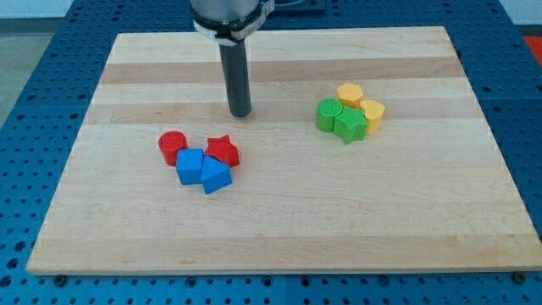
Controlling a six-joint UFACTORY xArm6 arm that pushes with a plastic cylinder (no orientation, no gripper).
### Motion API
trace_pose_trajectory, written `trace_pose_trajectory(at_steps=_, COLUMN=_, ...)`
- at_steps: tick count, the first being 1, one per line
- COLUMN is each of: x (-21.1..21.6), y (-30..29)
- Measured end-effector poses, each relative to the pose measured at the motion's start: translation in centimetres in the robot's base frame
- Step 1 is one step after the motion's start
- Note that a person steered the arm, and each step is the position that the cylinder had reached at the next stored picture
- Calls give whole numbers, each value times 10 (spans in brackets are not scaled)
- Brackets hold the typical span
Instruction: Move your arm to the group of blocks
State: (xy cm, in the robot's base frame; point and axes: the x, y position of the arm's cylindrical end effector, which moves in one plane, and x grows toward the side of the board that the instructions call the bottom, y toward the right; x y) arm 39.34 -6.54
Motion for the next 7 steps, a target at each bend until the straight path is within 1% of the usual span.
trace_pose_trajectory(at_steps=2, x=22, y=29)
trace_pose_trajectory(at_steps=4, x=79, y=29)
trace_pose_trajectory(at_steps=5, x=83, y=29)
trace_pose_trajectory(at_steps=6, x=107, y=20)
trace_pose_trajectory(at_steps=7, x=115, y=11)
